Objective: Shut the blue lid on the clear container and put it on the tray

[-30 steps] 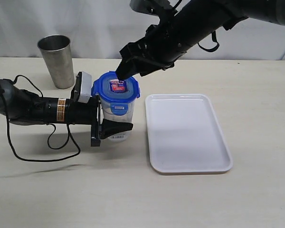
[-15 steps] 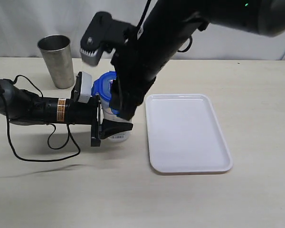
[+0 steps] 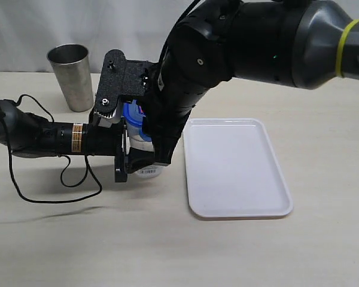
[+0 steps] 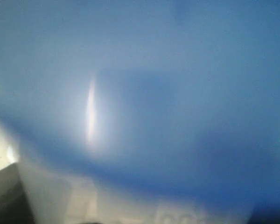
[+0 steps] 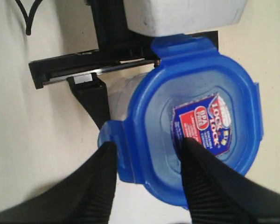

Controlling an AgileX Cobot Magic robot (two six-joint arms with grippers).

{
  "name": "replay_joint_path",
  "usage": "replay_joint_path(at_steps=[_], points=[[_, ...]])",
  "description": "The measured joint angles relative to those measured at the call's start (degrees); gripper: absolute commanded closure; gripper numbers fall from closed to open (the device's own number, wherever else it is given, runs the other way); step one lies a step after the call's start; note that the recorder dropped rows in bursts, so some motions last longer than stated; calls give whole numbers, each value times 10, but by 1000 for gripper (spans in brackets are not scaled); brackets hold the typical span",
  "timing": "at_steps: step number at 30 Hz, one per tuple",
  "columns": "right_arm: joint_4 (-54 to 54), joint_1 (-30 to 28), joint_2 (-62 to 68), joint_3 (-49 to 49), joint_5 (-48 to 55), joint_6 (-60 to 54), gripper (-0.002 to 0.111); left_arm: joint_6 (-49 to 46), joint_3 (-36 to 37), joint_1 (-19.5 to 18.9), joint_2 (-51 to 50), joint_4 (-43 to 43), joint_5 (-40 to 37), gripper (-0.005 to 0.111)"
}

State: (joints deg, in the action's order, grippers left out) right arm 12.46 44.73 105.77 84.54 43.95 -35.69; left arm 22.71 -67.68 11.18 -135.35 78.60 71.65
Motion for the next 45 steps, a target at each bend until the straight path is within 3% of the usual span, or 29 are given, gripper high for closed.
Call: replay_joint_path(at_steps=[14, 35, 40, 45], points=[[54, 1, 37, 8, -38, -41, 68, 32, -1, -6, 0, -30, -19, 107], [130, 6, 64, 13, -76, 2, 74, 48, -2, -11, -1, -46, -30, 107], [130, 6, 64, 13, -76, 3, 71, 47, -2, -11, -1, -51, -30, 107], [114, 6, 63, 14, -71, 8, 60, 30, -2, -11, -1, -51, -30, 107]])
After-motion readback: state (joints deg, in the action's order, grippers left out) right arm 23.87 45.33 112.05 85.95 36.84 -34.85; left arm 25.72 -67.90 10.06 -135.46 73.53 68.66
